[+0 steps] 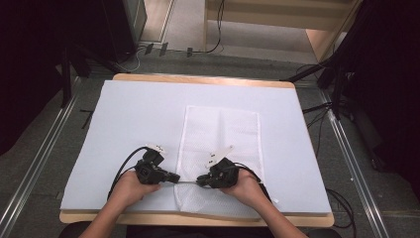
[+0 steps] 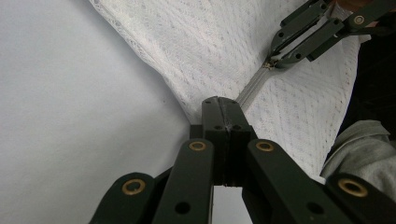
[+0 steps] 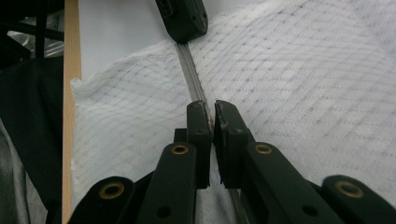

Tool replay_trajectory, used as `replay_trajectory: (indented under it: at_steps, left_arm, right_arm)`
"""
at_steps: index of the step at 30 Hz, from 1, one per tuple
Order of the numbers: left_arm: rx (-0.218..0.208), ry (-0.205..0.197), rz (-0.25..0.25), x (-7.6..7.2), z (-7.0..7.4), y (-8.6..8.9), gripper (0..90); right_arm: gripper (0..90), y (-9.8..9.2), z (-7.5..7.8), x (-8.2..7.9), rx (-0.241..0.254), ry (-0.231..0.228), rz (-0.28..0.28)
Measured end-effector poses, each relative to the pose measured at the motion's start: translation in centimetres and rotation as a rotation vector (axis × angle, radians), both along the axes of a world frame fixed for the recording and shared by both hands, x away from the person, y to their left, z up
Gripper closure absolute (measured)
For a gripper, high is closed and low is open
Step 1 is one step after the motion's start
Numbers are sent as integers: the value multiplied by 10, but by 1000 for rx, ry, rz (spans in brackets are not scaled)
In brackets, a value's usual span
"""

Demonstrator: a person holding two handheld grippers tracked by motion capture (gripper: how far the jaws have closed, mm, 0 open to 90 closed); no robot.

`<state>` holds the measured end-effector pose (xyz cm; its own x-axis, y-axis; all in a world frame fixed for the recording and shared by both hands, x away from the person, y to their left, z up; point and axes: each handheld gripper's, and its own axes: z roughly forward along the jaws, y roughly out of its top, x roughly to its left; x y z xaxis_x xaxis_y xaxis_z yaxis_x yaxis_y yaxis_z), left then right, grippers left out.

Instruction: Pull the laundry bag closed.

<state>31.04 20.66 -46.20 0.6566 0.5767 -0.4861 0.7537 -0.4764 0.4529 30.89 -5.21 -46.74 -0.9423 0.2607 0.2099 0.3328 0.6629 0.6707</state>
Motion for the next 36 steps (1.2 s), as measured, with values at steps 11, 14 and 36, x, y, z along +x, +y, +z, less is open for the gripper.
replay_trajectory:
  at_steps: [11, 14, 36]
  left_arm:
    - [2, -8, -3, -1, 0, 0, 900]
    - [4, -11, -7, -1, 0, 0, 900]
    - [2, -11, -10, 0, 0, 0, 900]
  right_arm:
    - [876, -16, 1, -2, 4, 17, -27]
    - [876, -20, 2, -2, 4, 20, -33]
    - [876, -37, 3, -3, 12, 35, -55]
